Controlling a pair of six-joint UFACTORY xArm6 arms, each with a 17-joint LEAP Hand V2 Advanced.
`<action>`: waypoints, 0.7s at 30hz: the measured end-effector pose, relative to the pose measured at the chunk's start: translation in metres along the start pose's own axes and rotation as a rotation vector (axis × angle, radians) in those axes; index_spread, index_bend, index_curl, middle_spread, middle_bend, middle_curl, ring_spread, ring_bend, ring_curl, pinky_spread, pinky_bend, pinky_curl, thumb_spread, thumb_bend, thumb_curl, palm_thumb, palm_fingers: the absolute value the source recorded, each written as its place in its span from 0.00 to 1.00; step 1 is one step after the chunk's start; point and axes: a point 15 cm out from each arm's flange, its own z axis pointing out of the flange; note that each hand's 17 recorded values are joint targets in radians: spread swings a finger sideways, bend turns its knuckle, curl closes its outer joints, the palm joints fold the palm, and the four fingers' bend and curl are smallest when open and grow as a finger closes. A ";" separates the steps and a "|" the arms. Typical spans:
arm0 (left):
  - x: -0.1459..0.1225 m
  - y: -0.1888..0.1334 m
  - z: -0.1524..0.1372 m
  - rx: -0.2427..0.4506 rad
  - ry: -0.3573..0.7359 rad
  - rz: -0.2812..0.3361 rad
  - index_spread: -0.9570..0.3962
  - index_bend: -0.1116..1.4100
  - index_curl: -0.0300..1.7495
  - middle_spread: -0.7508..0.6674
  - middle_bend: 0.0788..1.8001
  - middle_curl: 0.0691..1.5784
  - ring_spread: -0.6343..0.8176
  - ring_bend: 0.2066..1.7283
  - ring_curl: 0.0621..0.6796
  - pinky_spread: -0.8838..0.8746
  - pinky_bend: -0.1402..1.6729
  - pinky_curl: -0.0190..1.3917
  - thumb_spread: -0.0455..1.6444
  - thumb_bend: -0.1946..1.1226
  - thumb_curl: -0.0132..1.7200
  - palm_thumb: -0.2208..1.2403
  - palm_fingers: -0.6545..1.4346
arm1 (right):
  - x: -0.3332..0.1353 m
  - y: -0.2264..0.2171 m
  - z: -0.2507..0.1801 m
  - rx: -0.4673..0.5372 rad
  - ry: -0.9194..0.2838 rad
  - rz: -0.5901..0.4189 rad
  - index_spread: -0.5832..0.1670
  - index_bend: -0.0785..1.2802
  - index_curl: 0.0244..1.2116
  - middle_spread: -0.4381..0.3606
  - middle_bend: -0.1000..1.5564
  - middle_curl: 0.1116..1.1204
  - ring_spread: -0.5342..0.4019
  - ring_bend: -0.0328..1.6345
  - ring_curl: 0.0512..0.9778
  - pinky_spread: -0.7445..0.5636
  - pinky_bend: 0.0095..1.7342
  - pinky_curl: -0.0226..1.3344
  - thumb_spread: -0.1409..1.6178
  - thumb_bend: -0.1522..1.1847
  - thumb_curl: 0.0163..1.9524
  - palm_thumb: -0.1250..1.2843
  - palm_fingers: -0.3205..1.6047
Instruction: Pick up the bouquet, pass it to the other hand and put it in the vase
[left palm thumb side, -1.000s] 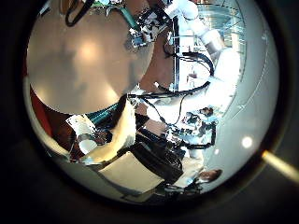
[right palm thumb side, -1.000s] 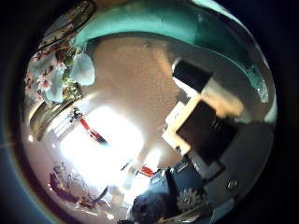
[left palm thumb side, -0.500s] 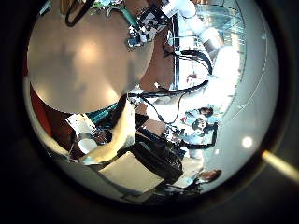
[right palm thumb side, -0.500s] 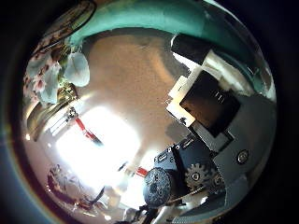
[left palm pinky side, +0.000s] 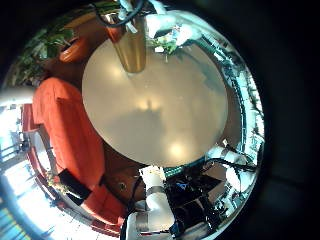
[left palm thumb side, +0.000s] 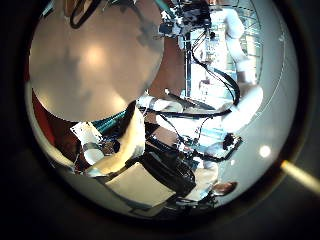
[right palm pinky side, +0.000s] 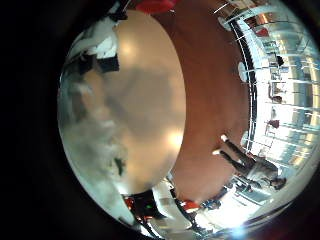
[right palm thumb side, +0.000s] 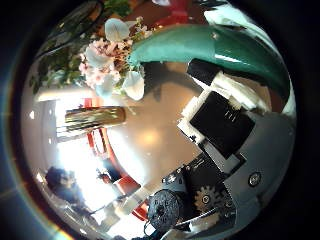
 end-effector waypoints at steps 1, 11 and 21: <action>-0.001 0.000 -0.001 0.002 0.002 -0.002 0.79 0.19 0.22 0.80 0.06 0.17 0.82 0.16 0.23 0.78 0.18 0.23 0.70 0.13 0.20 0.43 0.38 | -0.006 0.004 -0.015 0.023 -0.020 -0.010 0.36 0.86 0.83 0.32 0.85 0.80 0.33 0.87 0.75 0.45 0.85 0.47 0.59 0.21 0.46 0.92 0.72; 0.007 -0.009 -0.026 0.089 0.107 0.004 0.78 0.19 0.22 0.78 0.07 0.18 0.81 0.16 0.23 0.78 0.18 0.23 0.70 0.13 0.20 0.43 0.41 | -0.030 0.037 -0.130 0.214 -0.310 -0.028 0.39 0.86 0.84 0.34 0.86 0.79 0.34 0.88 0.76 0.45 0.82 0.52 0.57 0.22 0.53 0.92 0.73; 0.030 -0.016 -0.056 0.202 0.433 0.040 0.78 0.19 0.23 0.76 0.07 0.19 0.79 0.17 0.23 0.77 0.18 0.23 0.69 0.12 0.19 0.37 0.42 | -0.046 0.050 -0.176 0.332 -0.738 -0.088 0.41 0.86 0.84 0.36 0.86 0.78 0.34 0.87 0.77 0.45 0.80 0.57 0.55 0.23 0.60 0.90 0.73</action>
